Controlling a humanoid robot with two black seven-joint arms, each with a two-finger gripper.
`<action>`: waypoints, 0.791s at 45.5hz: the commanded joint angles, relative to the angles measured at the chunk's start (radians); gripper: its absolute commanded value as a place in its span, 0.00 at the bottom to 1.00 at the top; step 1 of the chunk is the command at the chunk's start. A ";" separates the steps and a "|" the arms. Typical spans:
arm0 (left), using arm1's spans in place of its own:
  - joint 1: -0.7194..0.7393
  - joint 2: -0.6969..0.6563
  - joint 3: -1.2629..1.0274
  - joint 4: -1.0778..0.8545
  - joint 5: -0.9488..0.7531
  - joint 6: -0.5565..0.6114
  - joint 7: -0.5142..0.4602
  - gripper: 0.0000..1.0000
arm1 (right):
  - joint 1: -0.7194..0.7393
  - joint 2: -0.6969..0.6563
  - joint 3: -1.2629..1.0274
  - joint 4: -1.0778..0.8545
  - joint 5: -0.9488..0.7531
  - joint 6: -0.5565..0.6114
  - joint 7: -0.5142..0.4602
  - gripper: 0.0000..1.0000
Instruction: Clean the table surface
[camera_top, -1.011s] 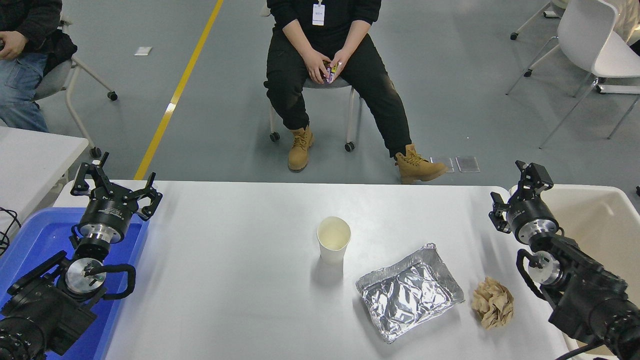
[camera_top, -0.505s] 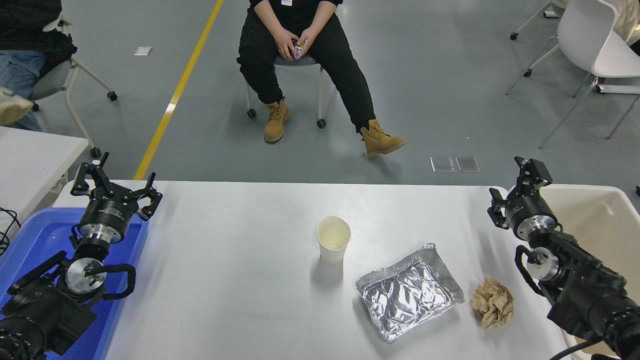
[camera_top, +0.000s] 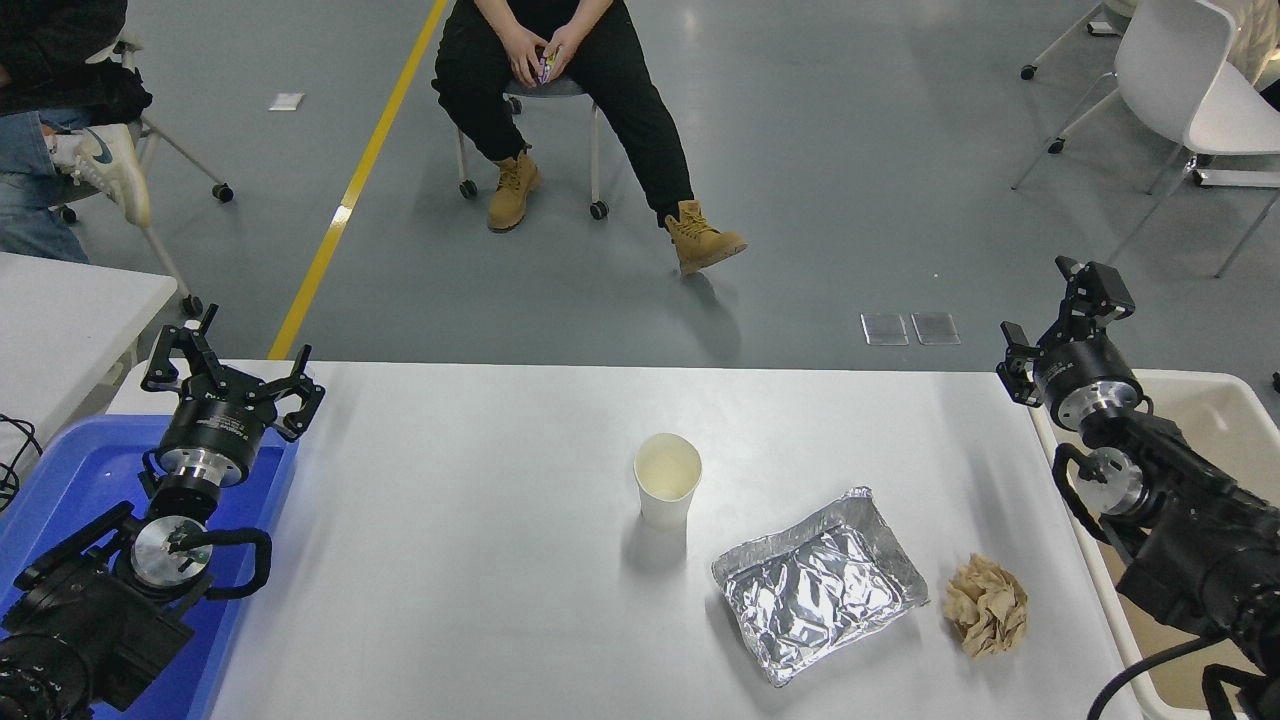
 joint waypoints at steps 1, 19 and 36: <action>0.000 0.000 0.000 0.001 0.000 -0.001 0.000 1.00 | 0.014 -0.007 -0.002 0.001 -0.005 0.000 0.000 0.98; 0.000 0.000 0.000 0.001 0.000 0.000 0.000 1.00 | 0.188 -0.114 -0.406 0.135 -0.011 -0.010 0.002 0.97; 0.000 0.000 0.000 -0.001 0.000 0.000 0.000 1.00 | 0.670 -0.211 -1.258 0.460 -0.106 0.003 -0.001 0.97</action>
